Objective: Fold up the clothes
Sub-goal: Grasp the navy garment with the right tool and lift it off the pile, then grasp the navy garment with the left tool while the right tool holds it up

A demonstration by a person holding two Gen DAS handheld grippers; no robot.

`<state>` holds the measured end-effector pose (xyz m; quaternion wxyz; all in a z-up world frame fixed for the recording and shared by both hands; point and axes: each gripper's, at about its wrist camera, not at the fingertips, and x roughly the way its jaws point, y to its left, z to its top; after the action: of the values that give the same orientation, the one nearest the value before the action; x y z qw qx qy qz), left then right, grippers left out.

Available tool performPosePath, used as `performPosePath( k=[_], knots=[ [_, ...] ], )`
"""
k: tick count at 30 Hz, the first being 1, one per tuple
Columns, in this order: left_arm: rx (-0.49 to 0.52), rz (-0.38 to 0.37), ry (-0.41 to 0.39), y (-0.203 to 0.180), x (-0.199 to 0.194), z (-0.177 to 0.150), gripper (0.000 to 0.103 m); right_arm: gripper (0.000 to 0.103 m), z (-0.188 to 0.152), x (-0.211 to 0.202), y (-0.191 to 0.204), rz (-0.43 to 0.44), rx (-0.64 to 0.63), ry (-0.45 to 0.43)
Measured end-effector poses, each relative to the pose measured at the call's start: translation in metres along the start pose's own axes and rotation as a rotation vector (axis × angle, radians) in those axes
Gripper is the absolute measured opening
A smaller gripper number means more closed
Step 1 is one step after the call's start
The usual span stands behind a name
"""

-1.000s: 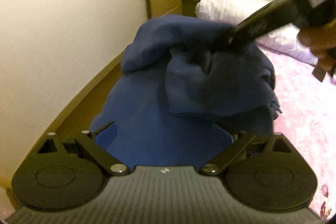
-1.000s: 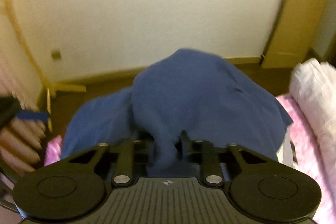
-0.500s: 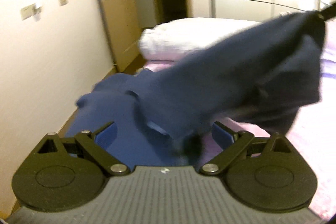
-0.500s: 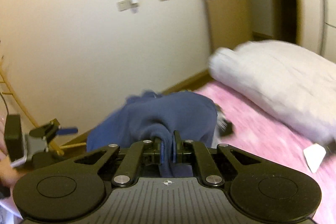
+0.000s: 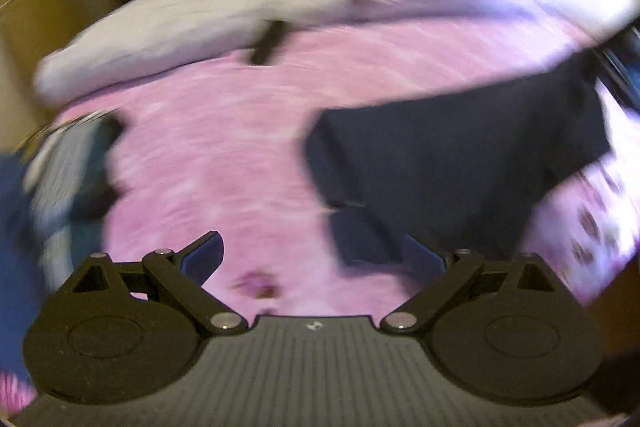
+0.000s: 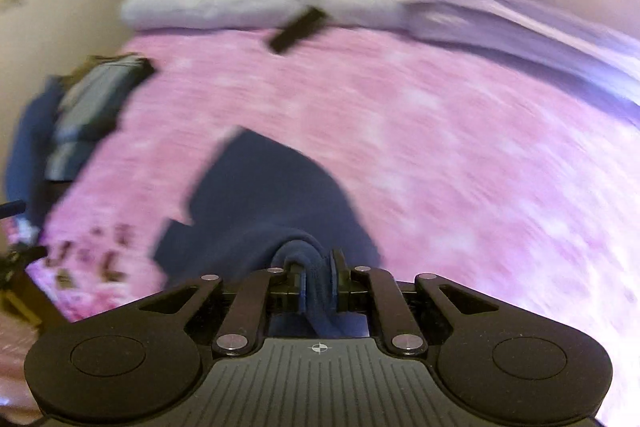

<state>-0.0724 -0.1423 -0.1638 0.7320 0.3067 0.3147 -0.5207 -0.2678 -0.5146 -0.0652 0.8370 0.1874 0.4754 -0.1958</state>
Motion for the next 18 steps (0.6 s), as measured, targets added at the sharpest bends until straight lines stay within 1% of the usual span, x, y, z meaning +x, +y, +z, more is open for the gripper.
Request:
performPosePath(
  k=[1,2,4,5,7,9,11,12,13,14,15,16,17,18],
  knots=[
    [0.065,-0.038,0.008,-0.015,0.01,0.001,0.095,0.014,-0.008,-0.002,-0.003,-0.023,0.006,0.007],
    [0.125,-0.069,0.011,-0.031,0.019,-0.003,0.095,0.022,-0.017,-0.001,-0.001,-0.048,-0.003,0.013],
    [0.246,-0.138,0.013,-0.055,0.042,-0.01,0.095,0.046,-0.034,-0.001,0.005,-0.097,-0.023,0.025],
    [0.296,-0.173,0.013,-0.065,0.053,-0.014,0.094,0.051,-0.043,0.001,0.008,-0.114,-0.038,0.033],
    [0.37,-0.221,-0.007,-0.077,0.072,-0.021,0.094,0.082,-0.062,0.008,0.018,-0.132,-0.064,0.053],
    [0.453,-0.265,-0.043,-0.091,0.09,-0.026,0.094,0.083,-0.08,0.017,0.027,-0.149,-0.098,0.065],
    [0.533,-0.299,-0.081,-0.105,0.108,-0.031,0.093,0.083,-0.098,0.036,0.033,-0.19,-0.156,0.087],
    [0.577,-0.302,-0.091,-0.113,0.119,-0.032,0.092,0.083,-0.106,0.045,0.037,-0.211,-0.185,0.098],
    [0.615,-0.302,-0.098,-0.12,0.127,-0.033,0.086,0.083,-0.114,0.055,0.039,-0.234,-0.207,0.107],
    [0.653,-0.301,-0.105,-0.126,0.136,-0.034,0.081,0.083,-0.12,0.066,0.036,-0.26,-0.206,0.114],
    [0.669,-0.307,-0.107,-0.13,0.144,-0.032,0.076,0.083,-0.125,0.075,0.032,-0.283,-0.194,0.123],
    [0.685,-0.313,-0.108,-0.133,0.152,-0.029,0.058,0.083,-0.13,0.083,0.027,-0.303,-0.181,0.13],
    [0.678,-0.33,-0.099,-0.132,0.155,-0.025,0.034,0.083,-0.133,0.09,0.02,-0.318,-0.166,0.132],
    [0.671,-0.345,-0.091,-0.131,0.158,-0.021,0.024,0.083,-0.135,0.096,0.014,-0.329,-0.15,0.132]
  ],
)
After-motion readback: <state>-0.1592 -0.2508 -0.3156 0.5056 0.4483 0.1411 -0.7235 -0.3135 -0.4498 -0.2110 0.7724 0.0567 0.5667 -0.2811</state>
